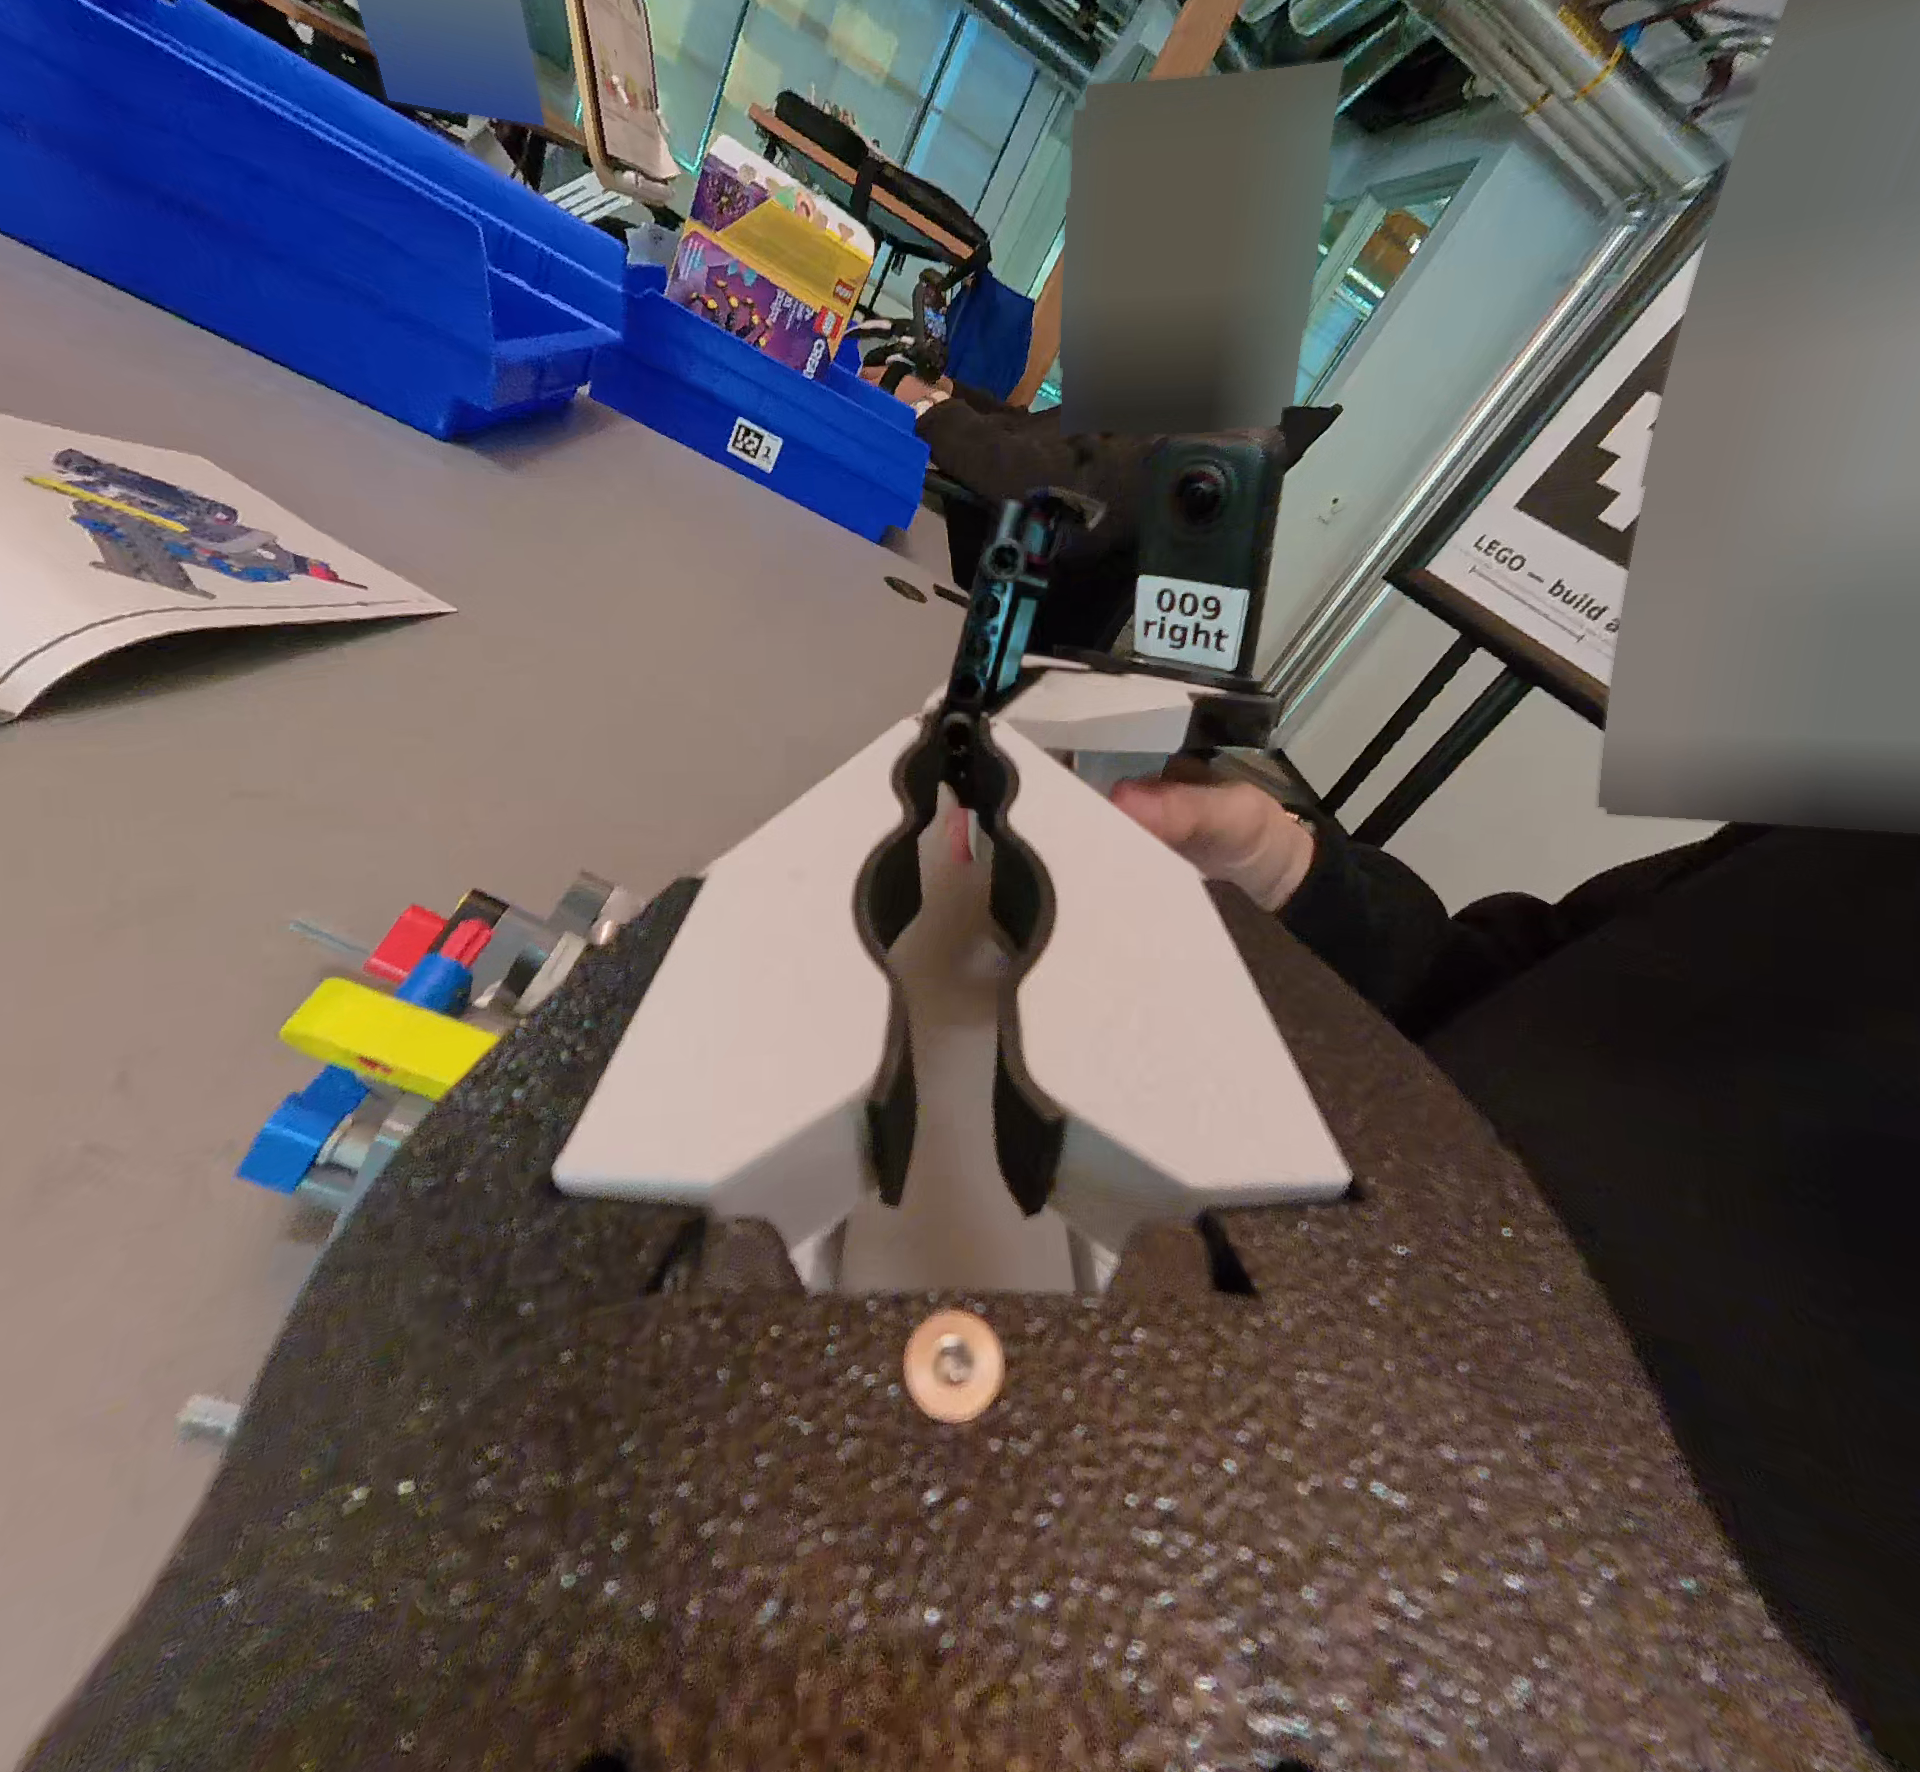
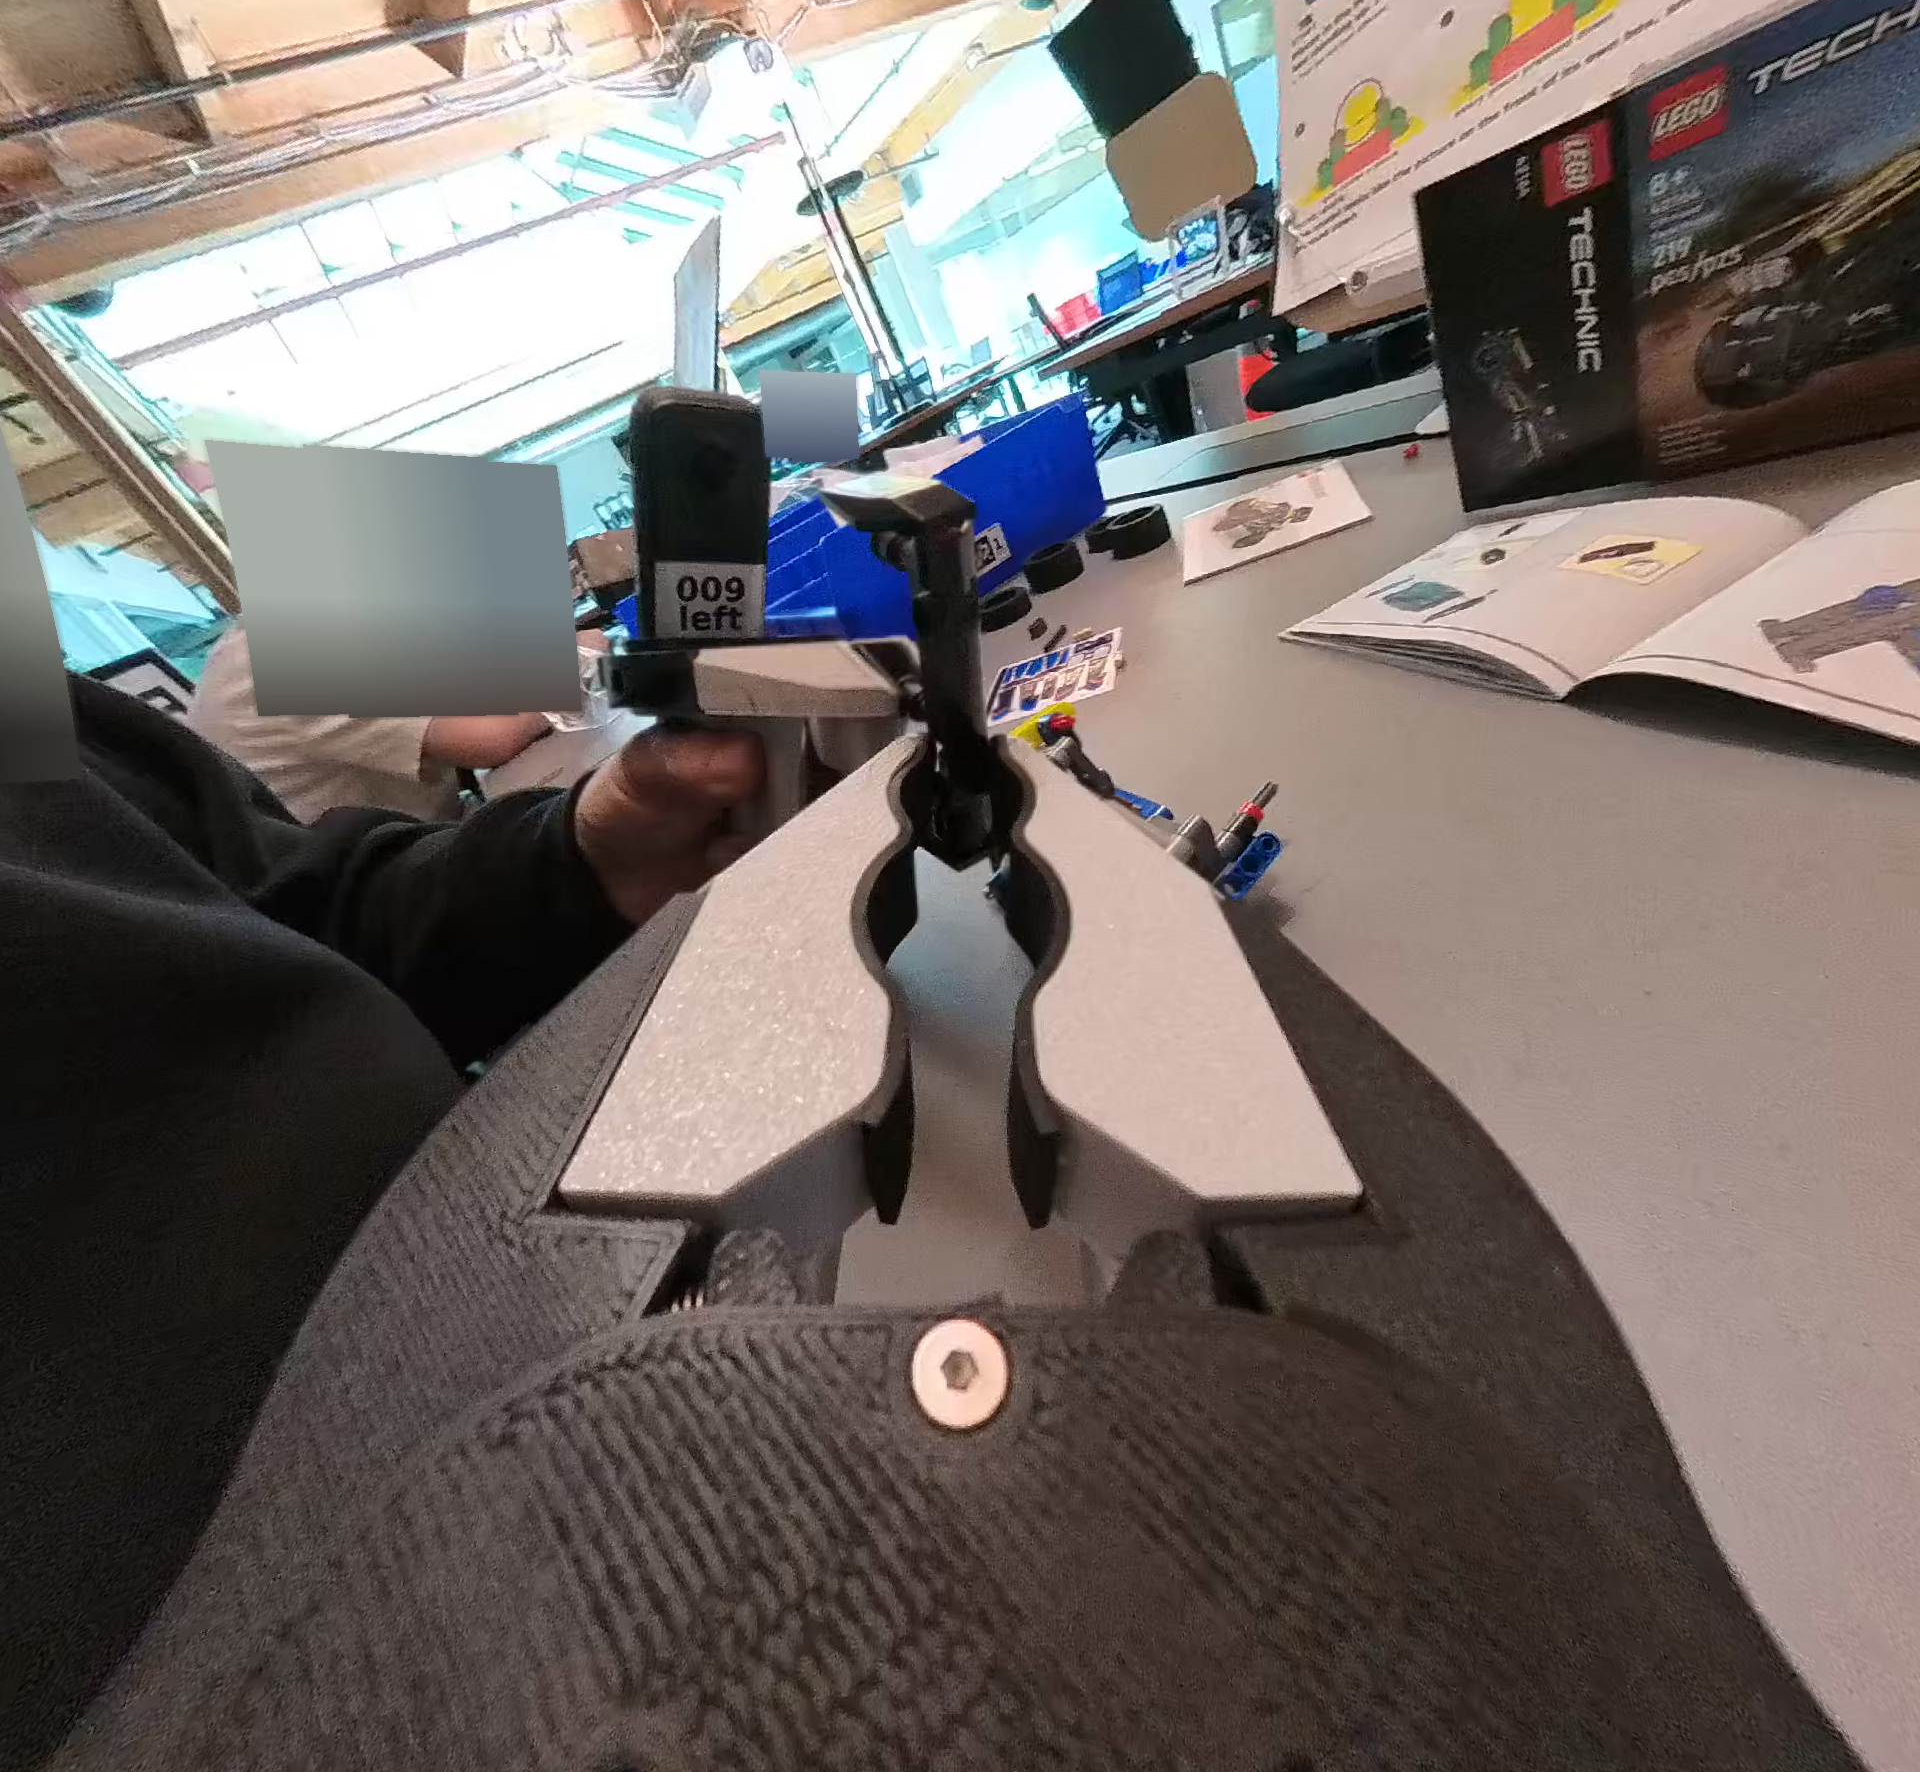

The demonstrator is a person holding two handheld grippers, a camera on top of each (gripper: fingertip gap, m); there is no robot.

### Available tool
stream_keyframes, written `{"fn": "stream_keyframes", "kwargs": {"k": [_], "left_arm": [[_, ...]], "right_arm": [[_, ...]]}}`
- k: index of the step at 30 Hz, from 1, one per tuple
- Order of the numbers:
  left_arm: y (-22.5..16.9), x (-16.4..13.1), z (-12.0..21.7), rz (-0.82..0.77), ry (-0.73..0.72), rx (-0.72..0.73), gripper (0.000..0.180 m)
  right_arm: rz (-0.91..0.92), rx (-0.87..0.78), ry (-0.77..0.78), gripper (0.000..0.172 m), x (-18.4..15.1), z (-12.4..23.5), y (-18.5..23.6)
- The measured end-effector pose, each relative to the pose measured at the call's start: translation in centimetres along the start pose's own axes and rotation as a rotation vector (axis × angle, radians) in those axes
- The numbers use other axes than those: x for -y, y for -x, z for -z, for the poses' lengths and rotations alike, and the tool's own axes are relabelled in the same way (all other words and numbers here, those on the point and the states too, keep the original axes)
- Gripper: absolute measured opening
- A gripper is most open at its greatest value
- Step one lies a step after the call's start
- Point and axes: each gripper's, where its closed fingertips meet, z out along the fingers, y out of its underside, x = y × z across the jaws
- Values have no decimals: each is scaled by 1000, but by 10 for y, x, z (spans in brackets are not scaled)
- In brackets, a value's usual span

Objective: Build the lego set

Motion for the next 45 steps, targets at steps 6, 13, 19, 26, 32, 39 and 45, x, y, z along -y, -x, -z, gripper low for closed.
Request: {"fn": "stream_keyframes", "kwargs": {"k": [6, 13, 19, 26, 32, 39, 45], "left_arm": [[10, -17, 0, 73, 90, 28, 4], [15, -30, 4, -79, 209, 57, 4], [19, -44, 6, -316, 326, 139, 4], [17, -44, 11, -377, 318, 184, 2], [15, -40, 8, -382, 283, 178, 2], [10, -33, 5, -238, 229, 134, 3], [9, -44, 15, -205, 308, 117, 3]], "right_arm": [[0, -89, 10, 7, -5, 0, -11], [-26, -84, 83, 7, -18, 0, -13], [-58, -57, 156, 7, -28, 1, -12], [-147, -35, 163, 7, -34, -2, -8], [-154, -21, 145, 8, -29, -2, -8], [-74, 37, 178, 8, -24, 5, -6], [224, -86, 345, 22, -35, 8, -9]]}}
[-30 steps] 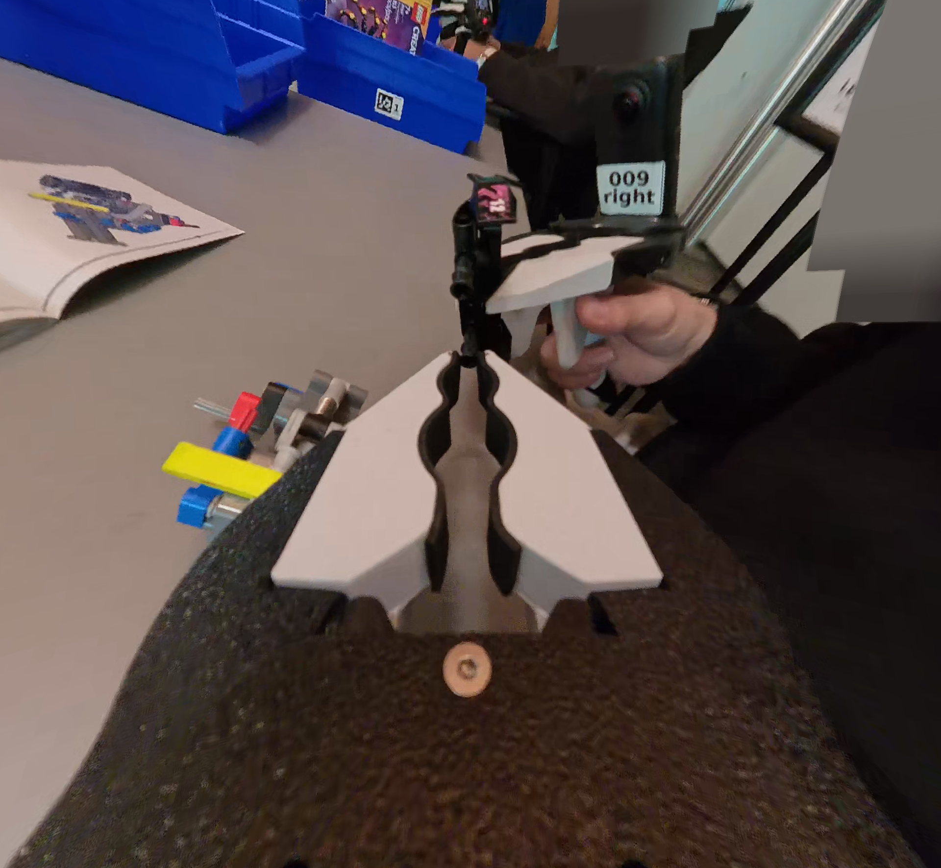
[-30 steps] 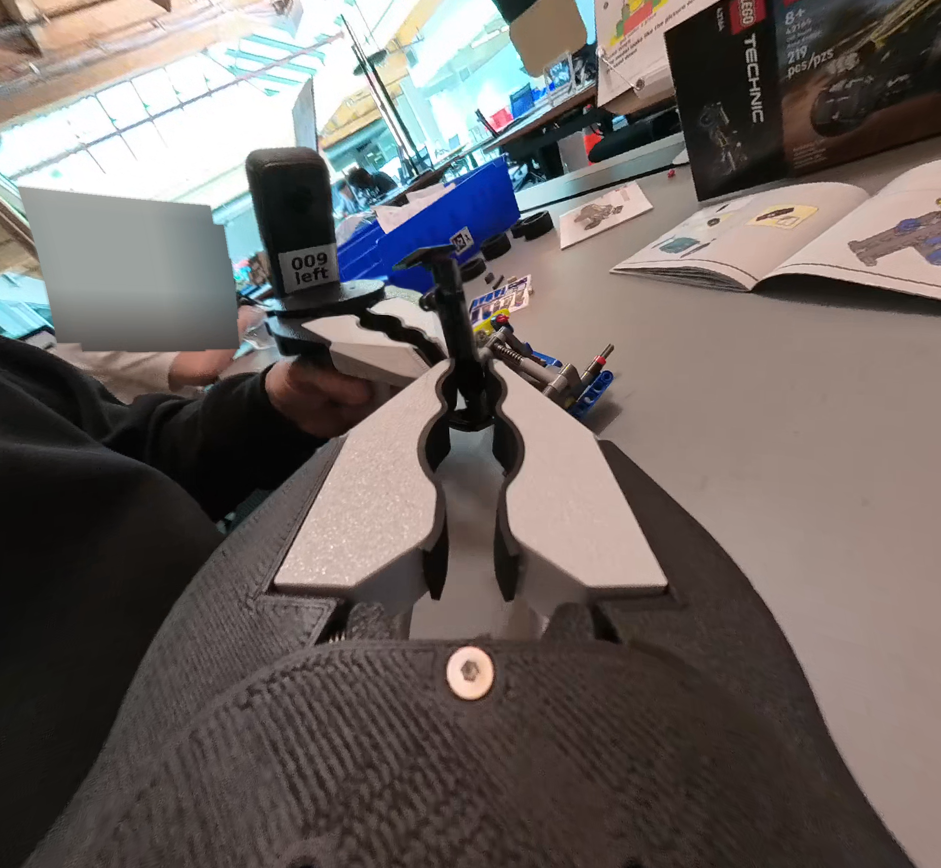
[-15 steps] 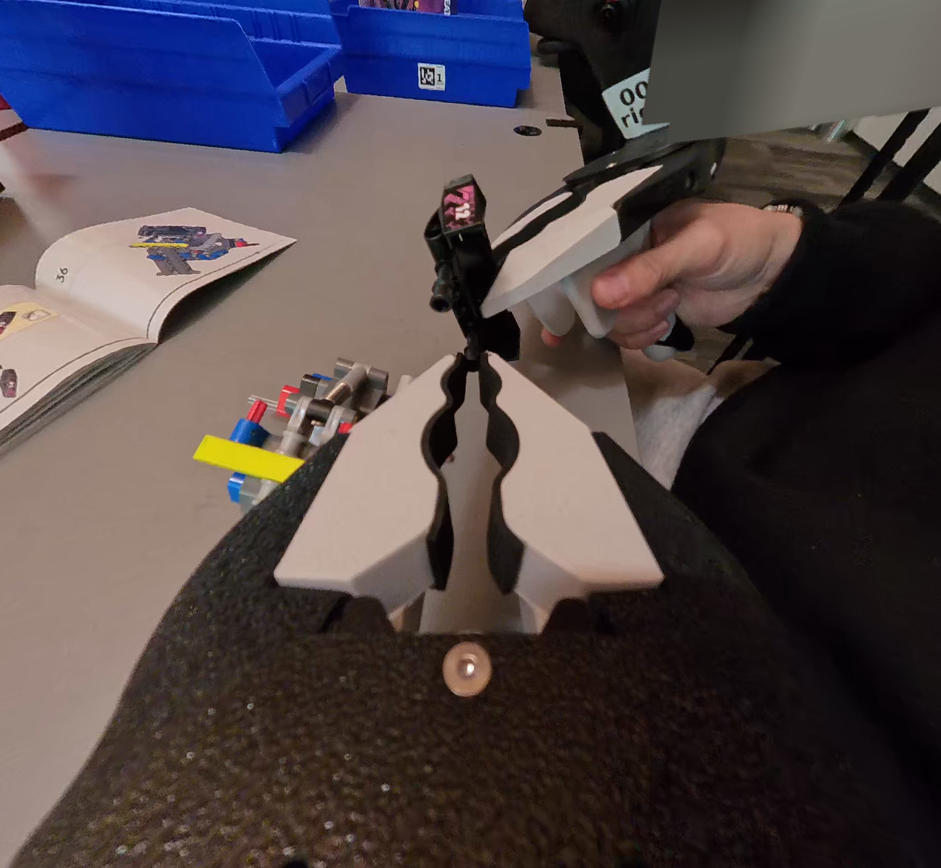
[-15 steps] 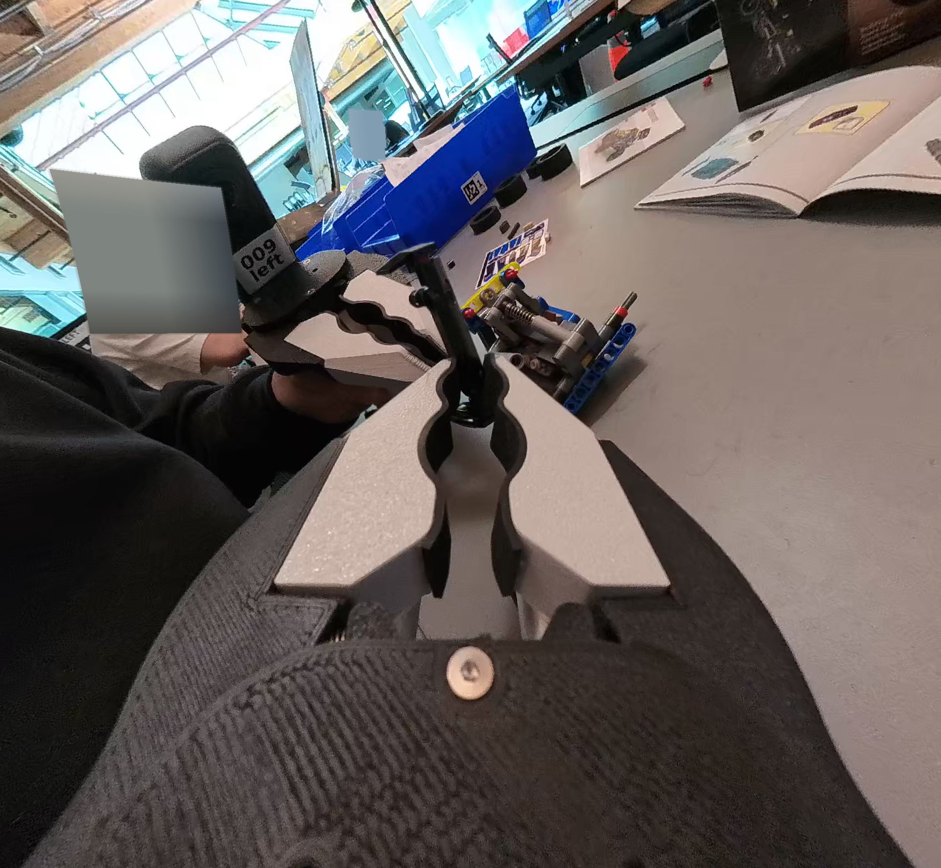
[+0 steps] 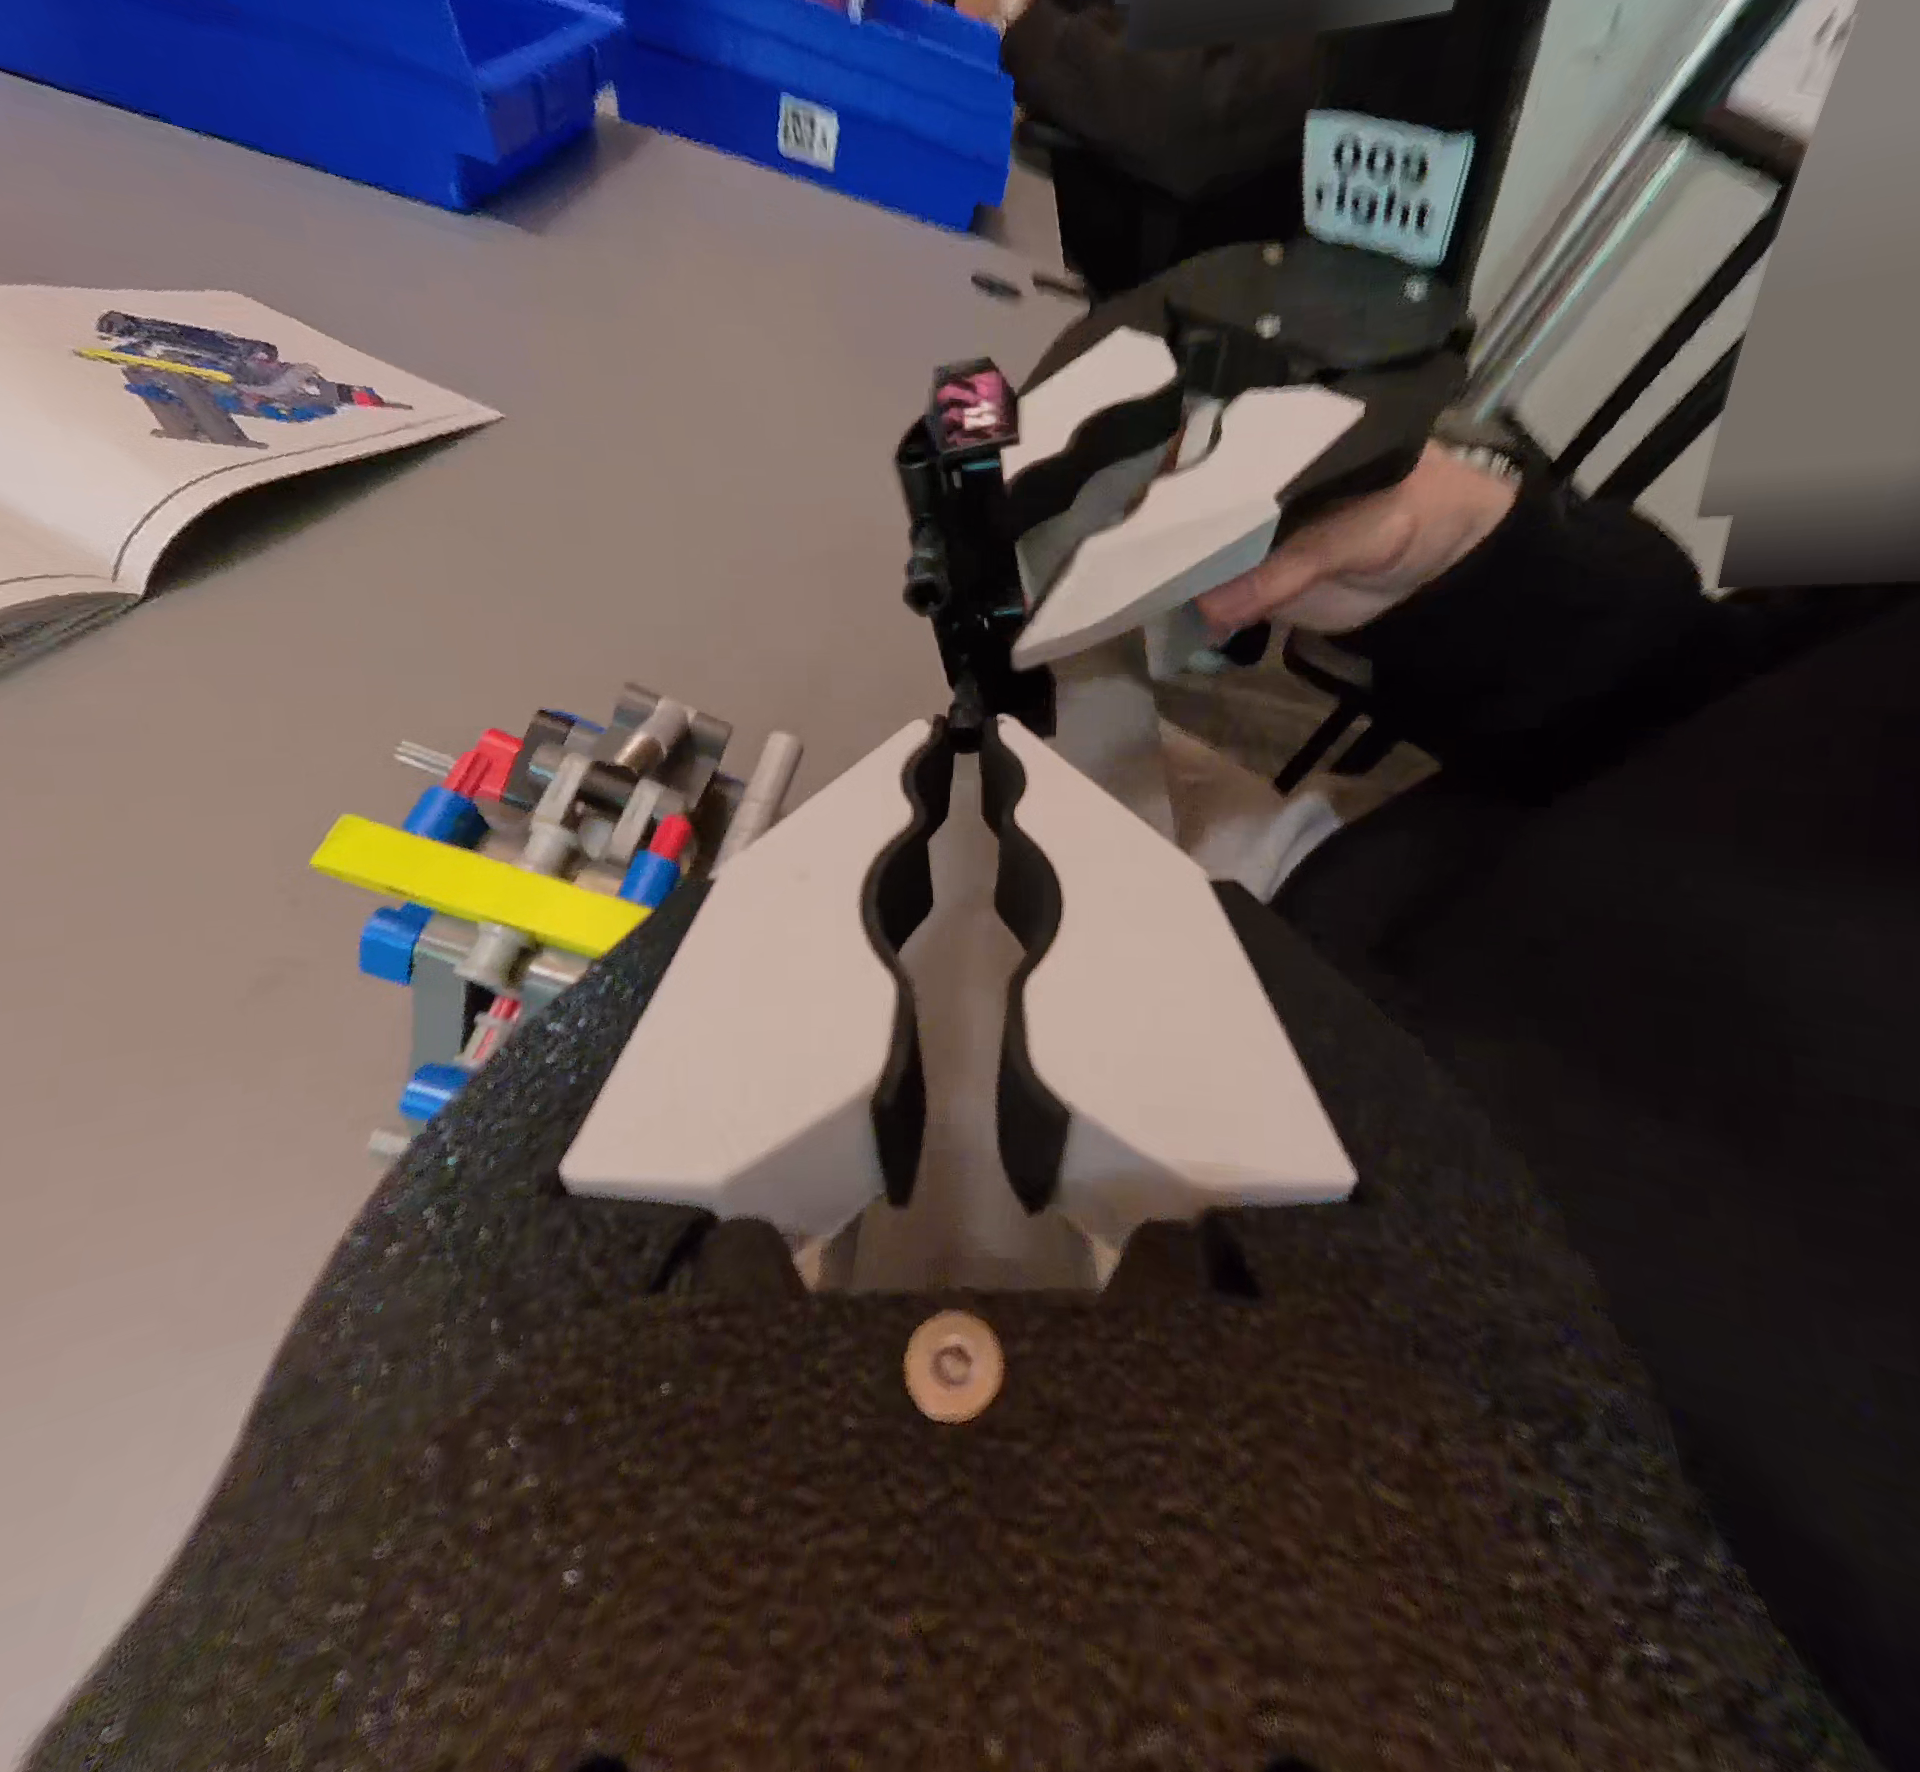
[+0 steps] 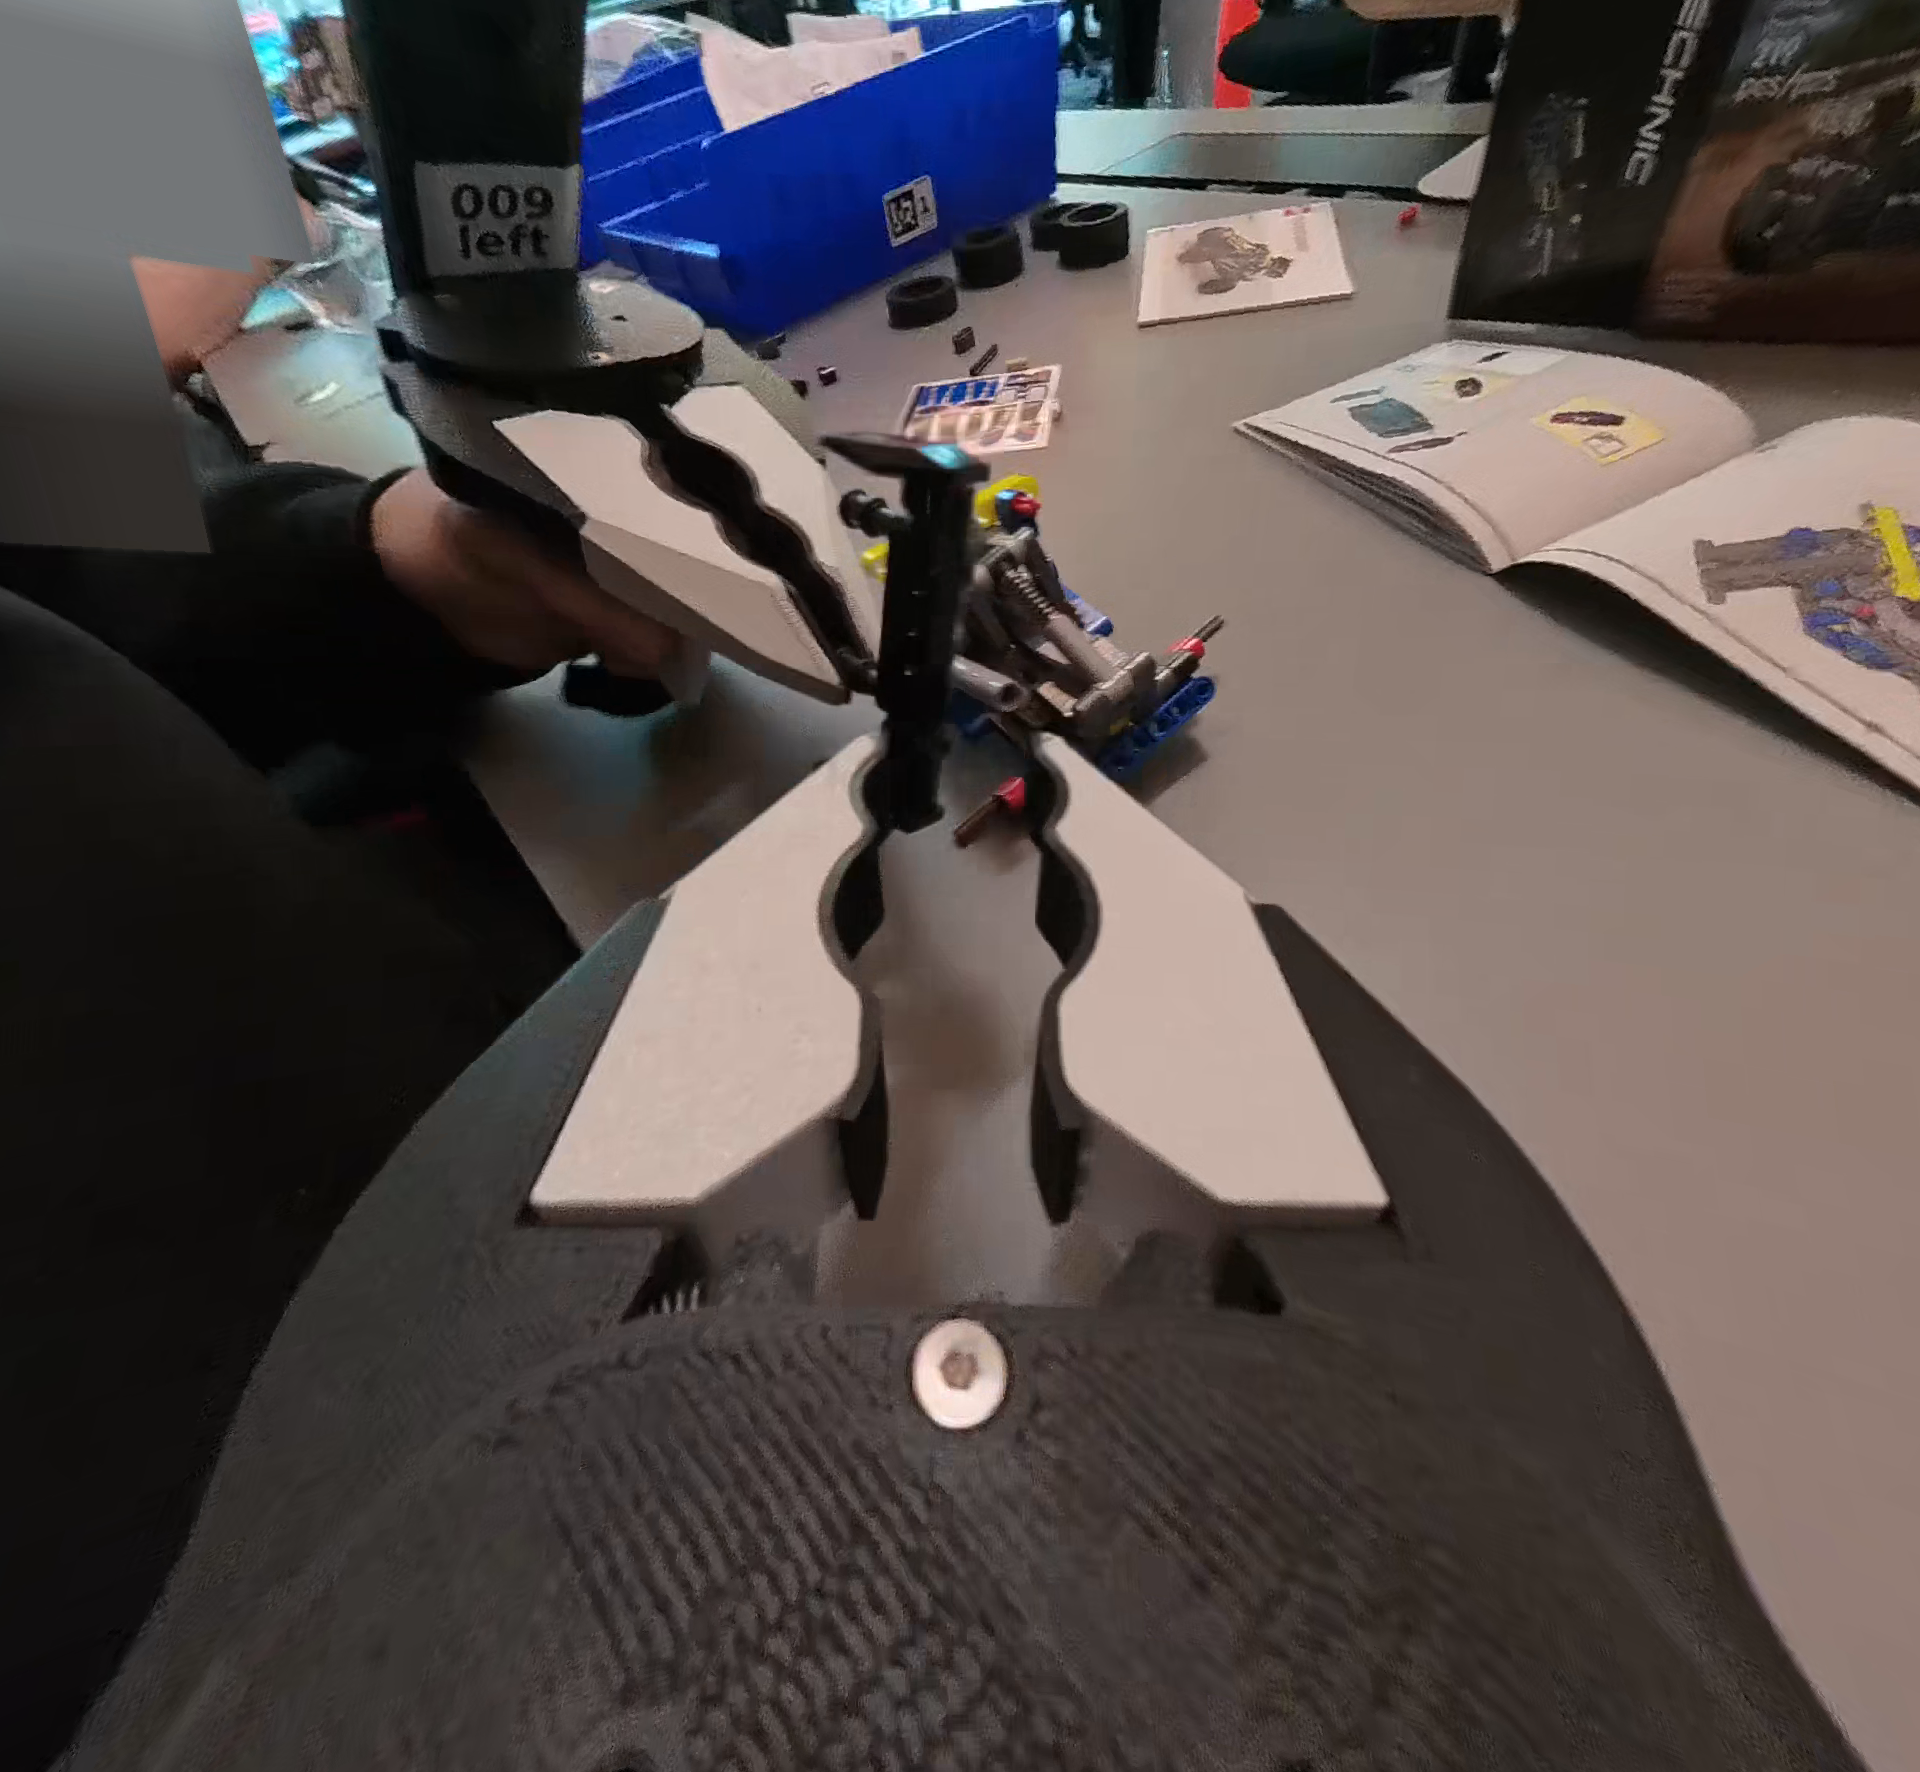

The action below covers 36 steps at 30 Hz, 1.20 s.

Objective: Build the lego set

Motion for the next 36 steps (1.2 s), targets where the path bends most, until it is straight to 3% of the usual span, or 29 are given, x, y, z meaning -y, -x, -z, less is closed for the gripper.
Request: {"fn": "stream_keyframes", "kwargs": {"k": [2, 5, 9, 14, 23, 30, 36], "left_arm": [[0, -6, 4, -66, 65, 18, 3], [-2, -18, 8, -180, 179, 27, 3], [-4, -25, 8, -185, 246, 30, 3], [-3, -53, -2, -246, 394, 94, 4], [2, -49, -16, -292, 375, 132, 5], [11, -45, -18, -446, 319, 323, 4], [15, -46, -19, -507, 328, 332, 4]], "right_arm": [[-22, 66, 28, 7, -7, -5, 11], [34, 43, 53, 7, -15, -10, 15], [69, -5, 96, 7, -17, -11, 15], [-33, -78, 287, 7, -61, -18, 10], [-99, -135, 287, 5, -58, -19, -6], [-58, -166, 301, 6, -56, -22, -15], [26, -175, 311, 6, -55, -23, -17]]}}
